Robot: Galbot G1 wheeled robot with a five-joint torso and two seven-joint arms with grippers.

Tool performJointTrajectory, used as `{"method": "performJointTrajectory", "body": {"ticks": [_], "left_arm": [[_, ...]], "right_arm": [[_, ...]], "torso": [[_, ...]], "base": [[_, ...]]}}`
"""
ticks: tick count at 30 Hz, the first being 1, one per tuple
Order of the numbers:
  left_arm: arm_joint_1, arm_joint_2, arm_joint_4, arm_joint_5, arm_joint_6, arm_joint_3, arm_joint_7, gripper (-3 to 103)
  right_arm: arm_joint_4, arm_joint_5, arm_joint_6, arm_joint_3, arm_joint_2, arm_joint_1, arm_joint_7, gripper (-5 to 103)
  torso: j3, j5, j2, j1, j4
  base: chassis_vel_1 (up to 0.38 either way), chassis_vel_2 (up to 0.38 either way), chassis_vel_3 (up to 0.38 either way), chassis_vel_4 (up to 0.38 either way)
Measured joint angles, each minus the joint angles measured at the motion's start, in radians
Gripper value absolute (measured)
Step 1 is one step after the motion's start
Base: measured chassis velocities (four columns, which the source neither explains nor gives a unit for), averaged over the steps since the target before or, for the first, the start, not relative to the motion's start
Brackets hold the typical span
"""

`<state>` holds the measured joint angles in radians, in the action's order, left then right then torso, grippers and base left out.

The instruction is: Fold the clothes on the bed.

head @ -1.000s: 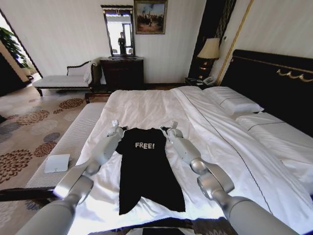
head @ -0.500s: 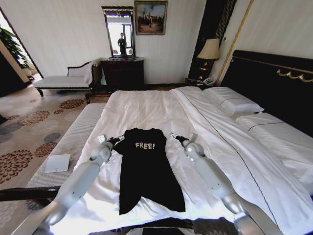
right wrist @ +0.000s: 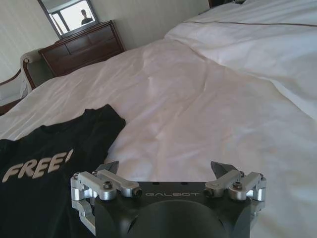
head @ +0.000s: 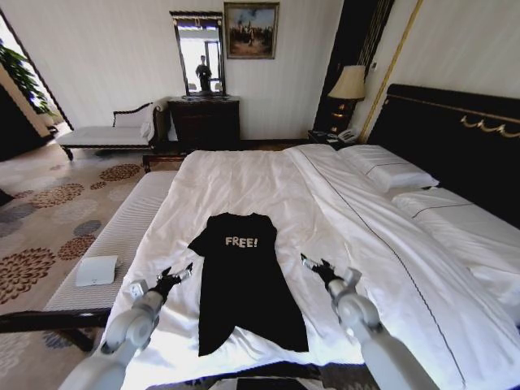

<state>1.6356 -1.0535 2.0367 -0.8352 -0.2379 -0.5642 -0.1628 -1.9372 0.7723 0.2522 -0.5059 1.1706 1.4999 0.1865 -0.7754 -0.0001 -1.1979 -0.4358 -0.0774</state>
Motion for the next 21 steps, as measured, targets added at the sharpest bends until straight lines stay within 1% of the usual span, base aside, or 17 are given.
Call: {"method": "performJointTrajectory", "body": {"ticks": [2, 3, 5, 7, 8, 9, 11, 12, 14, 17, 21], "left_arm": [[0.078, -0.037, 0.032, 0.023, 0.012, -0.02, 0.025, 100], [0.078, -0.037, 0.032, 0.023, 0.012, -0.02, 0.025, 100], [0.142, -0.059, 0.057, 0.04, 0.024, -0.027, 0.044, 100], [0.197, -0.07, 0.077, 0.048, 0.035, -0.028, 0.059, 100], [0.197, -0.07, 0.077, 0.048, 0.035, -0.028, 0.059, 100], [0.231, -0.073, 0.087, 0.056, 0.041, -0.023, 0.068, 103], [0.285, -0.073, 0.097, 0.075, 0.057, -0.006, 0.082, 97], [0.285, -0.073, 0.097, 0.075, 0.057, -0.006, 0.082, 97], [0.338, -0.068, 0.105, 0.08, 0.08, 0.01, 0.088, 98], [0.379, -0.064, 0.118, 0.07, 0.09, 0.012, 0.094, 99], [0.486, -0.042, 0.157, 0.039, 0.097, 0.013, 0.123, 99]], "right_arm": [[-0.037, -0.017, -0.007, -0.028, 0.03, 0.068, -0.02, 100], [-0.037, -0.017, -0.007, -0.028, 0.03, 0.068, -0.02, 100], [-0.082, -0.017, -0.008, -0.044, 0.058, 0.128, -0.031, 100], [-0.126, -0.011, -0.006, -0.052, 0.088, 0.182, -0.039, 100], [-0.126, -0.011, -0.006, -0.052, 0.088, 0.182, -0.039, 100], [-0.155, 0.006, 0.0, -0.055, 0.105, 0.211, -0.04, 100], [-0.184, 0.023, 0.005, -0.053, 0.128, 0.258, -0.038, 100], [-0.184, 0.023, 0.005, -0.053, 0.128, 0.258, -0.038, 100], [-0.202, 0.024, 0.006, -0.049, 0.145, 0.303, -0.037, 100], [-0.206, 0.022, 0.005, -0.048, 0.157, 0.327, -0.037, 100], [-0.187, 0.002, -0.002, -0.044, 0.174, 0.339, -0.035, 100]], "torso": [[0.0, 0.0001, 0.0, 0.0, 0.0004], [0.0, 0.0001, 0.0, 0.0, 0.0004], [0.0, 0.0, 0.0, 0.0, 0.0005], [0.0, 0.0001, 0.0, 0.0, 0.0], [0.0, 0.0001, 0.0, 0.0, 0.0], [0.0, 0.0001, 0.0, 0.0, 0.0002], [0.0, 0.0001, 0.0, 0.0, 0.0004], [0.0, 0.0001, 0.0, 0.0, 0.0004], [0.0, -0.0001, 0.0, 0.0, 0.0003], [0.0, -0.0002, 0.0, 0.0, 0.0002], [0.0, 0.0006, 0.0, 0.0, 0.0004]], "base": [[0.0, 0.0, 0.0, 0.0], [0.0, 0.0, 0.0, 0.0], [0.0, 0.0, 0.0, 0.0], [0.0, 0.0, 0.0, 0.0], [0.0, 0.0, 0.0, 0.0], [0.0, 0.0, 0.0, 0.0], [0.0, 0.0, 0.0, 0.0], [0.0, 0.0, 0.0, 0.0], [0.0, 0.0, 0.0, 0.0], [0.0, 0.0, 0.0, 0.0], [0.0, 0.0, 0.0, 0.0]]}}
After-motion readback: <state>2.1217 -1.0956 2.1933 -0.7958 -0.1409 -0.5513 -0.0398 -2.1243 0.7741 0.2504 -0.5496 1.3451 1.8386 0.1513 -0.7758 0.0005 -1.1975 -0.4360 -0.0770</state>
